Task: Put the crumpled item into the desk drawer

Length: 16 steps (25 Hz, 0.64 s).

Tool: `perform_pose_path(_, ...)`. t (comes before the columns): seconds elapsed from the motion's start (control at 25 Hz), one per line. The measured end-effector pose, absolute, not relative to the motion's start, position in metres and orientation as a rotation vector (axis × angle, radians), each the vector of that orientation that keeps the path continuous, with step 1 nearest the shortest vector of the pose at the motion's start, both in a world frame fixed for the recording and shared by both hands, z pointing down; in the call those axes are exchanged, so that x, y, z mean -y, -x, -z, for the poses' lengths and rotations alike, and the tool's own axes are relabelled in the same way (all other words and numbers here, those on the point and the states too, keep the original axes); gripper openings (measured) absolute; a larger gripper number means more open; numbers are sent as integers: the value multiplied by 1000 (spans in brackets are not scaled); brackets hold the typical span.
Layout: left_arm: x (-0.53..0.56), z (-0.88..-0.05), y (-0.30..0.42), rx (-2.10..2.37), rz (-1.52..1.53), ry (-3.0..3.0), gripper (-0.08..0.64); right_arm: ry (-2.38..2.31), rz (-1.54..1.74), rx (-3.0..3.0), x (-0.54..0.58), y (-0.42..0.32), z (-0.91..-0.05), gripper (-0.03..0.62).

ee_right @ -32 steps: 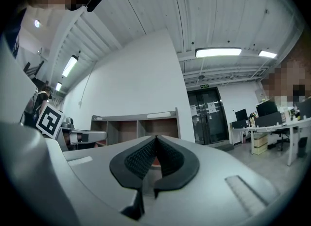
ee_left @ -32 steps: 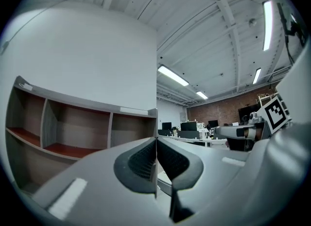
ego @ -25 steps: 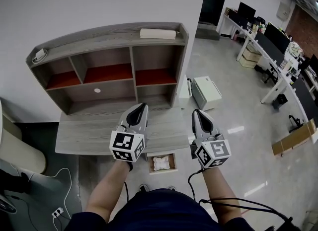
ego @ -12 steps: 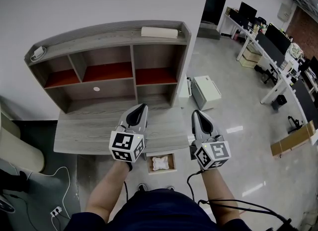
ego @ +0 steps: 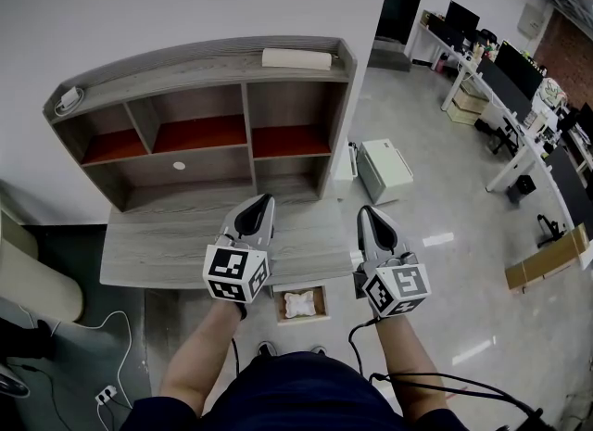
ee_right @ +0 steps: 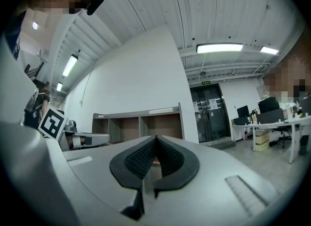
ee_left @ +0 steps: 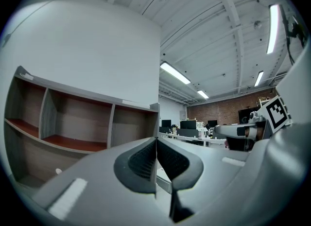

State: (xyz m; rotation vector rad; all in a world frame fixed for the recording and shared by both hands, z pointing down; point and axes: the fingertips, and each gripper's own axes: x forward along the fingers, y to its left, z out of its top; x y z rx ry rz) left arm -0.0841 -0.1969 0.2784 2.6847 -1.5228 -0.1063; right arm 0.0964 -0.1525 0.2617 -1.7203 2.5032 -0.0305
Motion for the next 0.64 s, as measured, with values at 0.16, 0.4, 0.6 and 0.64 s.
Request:
perform_pose_path(0.16, 197, -280, 84, 1509, 110, -2679, 6, 1725, 30, -2508, 154, -96, -263, 6)
perform_pose_path(0.4, 199, -279, 87, 1507, 120, -2679, 6, 1727, 26, -2511, 156, -93, -263, 6)
perform_pose_path(0.6, 201, -284, 91, 1505, 116, -2666, 6, 1731, 36, -2514, 157, -89, -266, 6)
perform_pose_path(0.64, 201, -285, 92, 1503, 115, -2664, 6, 1733, 37, -2514, 157, -88, -267, 6)
